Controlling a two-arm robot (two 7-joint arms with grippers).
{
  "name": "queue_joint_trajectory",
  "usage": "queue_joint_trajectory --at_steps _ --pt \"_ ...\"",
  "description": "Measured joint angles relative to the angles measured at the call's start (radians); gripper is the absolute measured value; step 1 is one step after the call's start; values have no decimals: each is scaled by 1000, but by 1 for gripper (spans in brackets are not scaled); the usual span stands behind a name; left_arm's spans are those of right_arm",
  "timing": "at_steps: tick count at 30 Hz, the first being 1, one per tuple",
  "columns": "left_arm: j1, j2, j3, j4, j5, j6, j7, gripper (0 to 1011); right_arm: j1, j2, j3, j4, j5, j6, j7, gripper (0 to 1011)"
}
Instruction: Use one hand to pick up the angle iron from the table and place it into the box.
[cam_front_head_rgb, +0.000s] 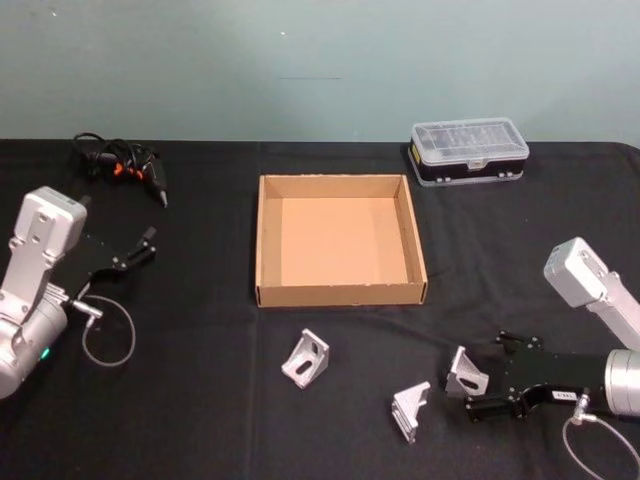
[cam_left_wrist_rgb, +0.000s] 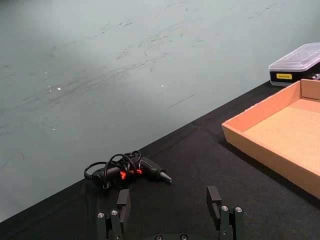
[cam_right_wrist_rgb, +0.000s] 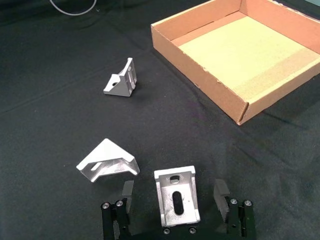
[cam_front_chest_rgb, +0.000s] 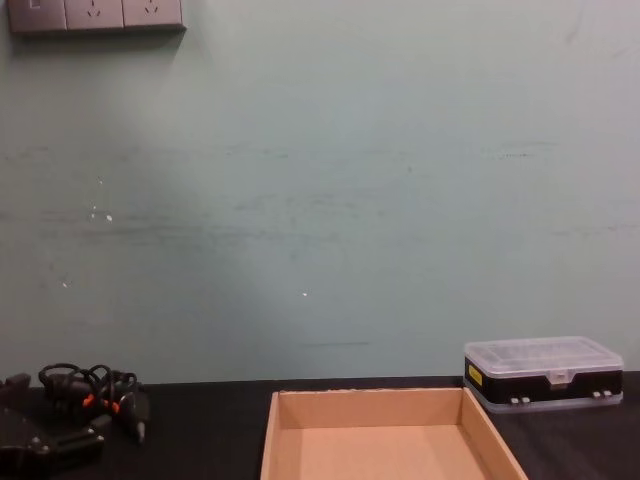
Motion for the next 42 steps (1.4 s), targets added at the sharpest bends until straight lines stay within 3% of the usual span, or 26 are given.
queue_joint_trajectory --at_steps 12,23,30,42 --pt "0 0 0 0 0 0 0 1000 13 -24 -6 23 -7 -14 -6 970" --pt "0 0 0 0 0 0 0 1000 10 -30 0 26 -11 -26 -18 691" --pt "0 0 0 0 0 0 0 1000 4 -34 3 27 -12 -35 -21 461" --pt "0 0 0 0 0 0 0 1000 -14 -34 21 12 -11 -50 -33 456"
